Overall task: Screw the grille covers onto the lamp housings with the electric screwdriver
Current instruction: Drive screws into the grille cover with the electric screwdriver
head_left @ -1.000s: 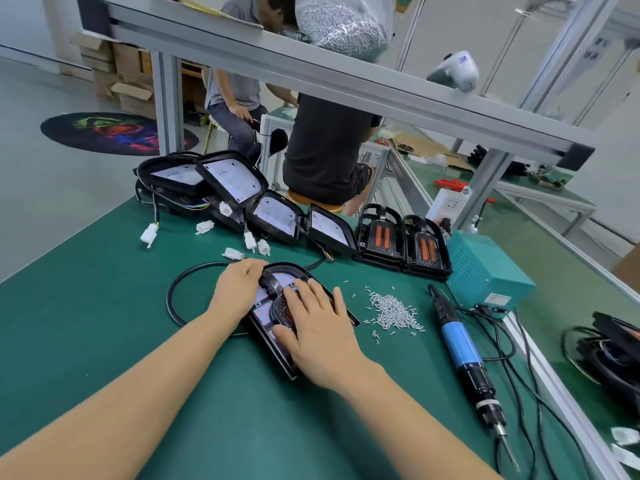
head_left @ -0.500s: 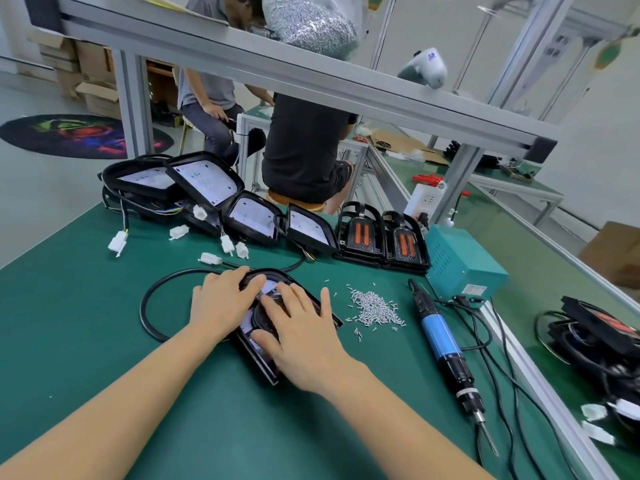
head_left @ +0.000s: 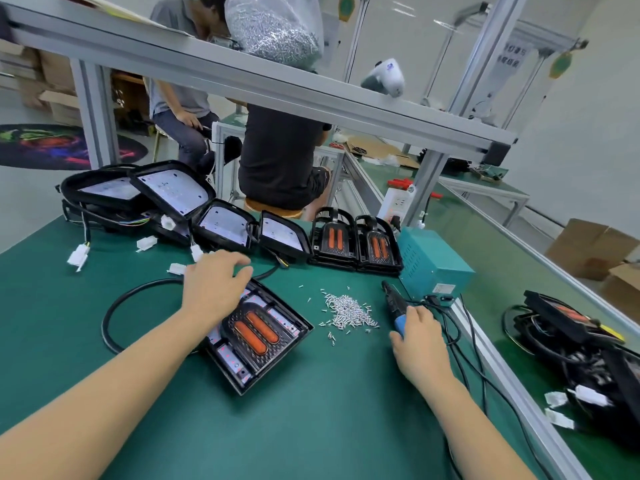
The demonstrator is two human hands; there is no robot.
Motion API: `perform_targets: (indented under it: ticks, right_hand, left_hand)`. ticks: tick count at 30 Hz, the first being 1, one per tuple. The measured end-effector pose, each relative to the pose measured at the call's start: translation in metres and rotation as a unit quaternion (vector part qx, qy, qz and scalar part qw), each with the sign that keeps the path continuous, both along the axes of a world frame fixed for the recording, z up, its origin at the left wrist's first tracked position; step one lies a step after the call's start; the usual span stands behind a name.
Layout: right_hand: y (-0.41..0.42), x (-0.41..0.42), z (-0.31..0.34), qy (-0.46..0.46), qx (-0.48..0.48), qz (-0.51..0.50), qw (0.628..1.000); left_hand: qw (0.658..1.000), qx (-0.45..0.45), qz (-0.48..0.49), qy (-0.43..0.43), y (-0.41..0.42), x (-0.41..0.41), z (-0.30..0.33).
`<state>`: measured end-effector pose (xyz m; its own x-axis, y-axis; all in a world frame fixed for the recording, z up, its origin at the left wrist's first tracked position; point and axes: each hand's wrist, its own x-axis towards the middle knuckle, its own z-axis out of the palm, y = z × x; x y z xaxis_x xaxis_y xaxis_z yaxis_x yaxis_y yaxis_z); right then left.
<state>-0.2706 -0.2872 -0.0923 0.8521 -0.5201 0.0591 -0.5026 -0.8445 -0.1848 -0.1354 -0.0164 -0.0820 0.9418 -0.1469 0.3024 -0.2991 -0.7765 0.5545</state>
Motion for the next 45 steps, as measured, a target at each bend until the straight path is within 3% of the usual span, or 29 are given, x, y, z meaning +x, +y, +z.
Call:
perform_targets:
  ticks: [3,8,16,24,36,45]
  right_hand:
    - [-0.004,0.001,-0.005,0.038,-0.027,-0.025,0.999]
    - [-0.008,0.006,-0.009,0.05,-0.027,-0.035,0.998]
    - [-0.015,0.004,-0.021,0.021,-0.01,-0.03,0.999]
    - [-0.016,0.005,-0.029,0.002,-0.057,-0.025,0.998]
    - [-0.016,0.006,-0.032,-0.006,-0.074,-0.019,0.997]
    - [-0.016,0.006,-0.033,-0.011,-0.089,-0.018,0.996]
  left_hand:
    - [0.998,0.009,-0.054,0.012,-0.029,0.0,0.016]
    - [0.988,0.054,-0.098,0.103,-0.071,0.007,0.03]
    - [0.955,0.139,-0.142,0.221,-0.1,0.027,0.026]
    - [0.946,0.238,-0.118,0.186,-0.12,0.028,0.008]
    - [0.923,0.358,-0.133,0.054,-0.132,0.025,-0.005]
    - [0.912,0.377,-0.158,0.032,-0.135,0.024,-0.008]
